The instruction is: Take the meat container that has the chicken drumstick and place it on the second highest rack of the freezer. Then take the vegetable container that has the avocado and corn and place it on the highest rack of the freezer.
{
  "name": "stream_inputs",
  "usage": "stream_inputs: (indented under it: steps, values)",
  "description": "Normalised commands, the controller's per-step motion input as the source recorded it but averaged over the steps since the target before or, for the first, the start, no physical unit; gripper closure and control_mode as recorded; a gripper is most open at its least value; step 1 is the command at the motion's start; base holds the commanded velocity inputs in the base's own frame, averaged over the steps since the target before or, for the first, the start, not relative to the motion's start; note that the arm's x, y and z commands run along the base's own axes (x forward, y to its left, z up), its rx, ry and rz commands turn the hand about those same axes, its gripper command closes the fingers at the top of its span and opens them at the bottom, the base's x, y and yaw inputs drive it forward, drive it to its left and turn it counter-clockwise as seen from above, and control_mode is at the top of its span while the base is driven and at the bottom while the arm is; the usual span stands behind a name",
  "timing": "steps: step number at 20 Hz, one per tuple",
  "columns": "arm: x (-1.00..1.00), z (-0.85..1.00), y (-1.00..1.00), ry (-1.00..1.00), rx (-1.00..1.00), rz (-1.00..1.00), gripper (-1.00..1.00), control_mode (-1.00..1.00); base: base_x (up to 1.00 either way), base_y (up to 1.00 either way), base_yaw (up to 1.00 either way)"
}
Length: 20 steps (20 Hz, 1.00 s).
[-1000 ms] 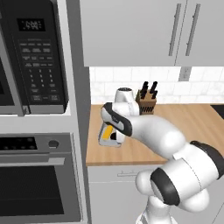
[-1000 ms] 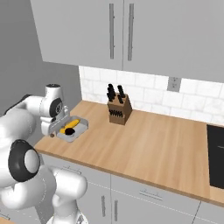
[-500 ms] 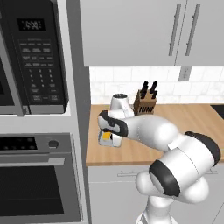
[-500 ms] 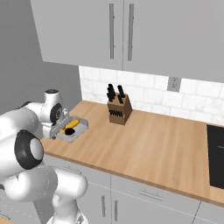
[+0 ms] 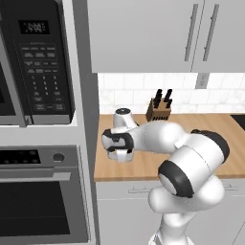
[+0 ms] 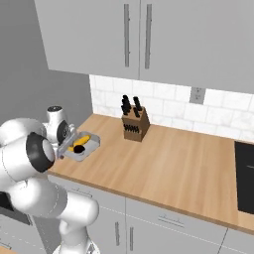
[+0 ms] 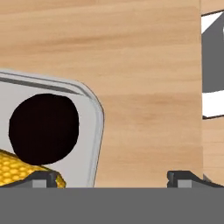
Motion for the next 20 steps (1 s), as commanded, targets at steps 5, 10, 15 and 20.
stream_inputs:
  steps: [5, 10, 15, 20]
  values:
    - [0.4, -0.34, 0.0, 0.0, -0.03, 0.0, -1.0, -1.0, 0.0, 0.0, 0.0]
    - [0.22, -0.34, 0.0, 0.0, -0.01, 0.02, -1.0, -1.0, 0.0, 0.0, 0.0]
    - [0.13, -0.47, 0.0, 0.0, -0.02, 0.02, -1.0, -1.0, 0.0, 0.0, 0.0]
    - [0.01, -0.64, 0.0, 0.0, -0.03, 0.0, 1.0, -1.0, 0.0, 0.0, 0.0]
